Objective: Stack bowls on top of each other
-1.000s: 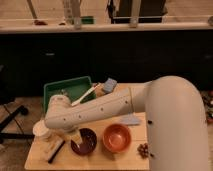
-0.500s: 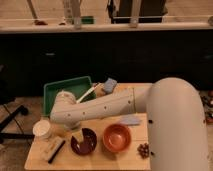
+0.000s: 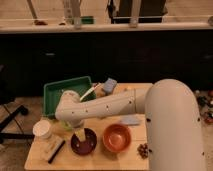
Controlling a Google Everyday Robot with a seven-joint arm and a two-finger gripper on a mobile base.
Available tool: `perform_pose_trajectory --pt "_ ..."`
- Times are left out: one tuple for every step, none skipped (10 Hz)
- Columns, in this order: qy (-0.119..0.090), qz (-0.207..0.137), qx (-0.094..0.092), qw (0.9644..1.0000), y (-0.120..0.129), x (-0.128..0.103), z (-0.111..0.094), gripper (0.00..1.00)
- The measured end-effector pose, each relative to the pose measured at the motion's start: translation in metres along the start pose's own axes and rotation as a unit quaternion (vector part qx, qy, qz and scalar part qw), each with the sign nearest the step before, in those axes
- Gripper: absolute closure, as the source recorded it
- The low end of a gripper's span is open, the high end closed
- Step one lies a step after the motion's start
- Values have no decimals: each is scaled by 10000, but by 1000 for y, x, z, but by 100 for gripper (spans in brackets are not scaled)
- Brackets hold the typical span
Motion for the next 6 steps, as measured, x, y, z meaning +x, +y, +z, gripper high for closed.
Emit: perform_pose_trajectory --pt "-5 31 -47 10000 1 3 5 20" --pt "-10 46 -85 10000 2 5 8 20" --pt "-21 63 -125 9999 3 6 12 20" --pt "-43 77 -171 9998 4 7 15 20" --pt "-46 80 -186 9998 4 8 17 24" --pt "-36 76 -197 9998 4 8 18 30"
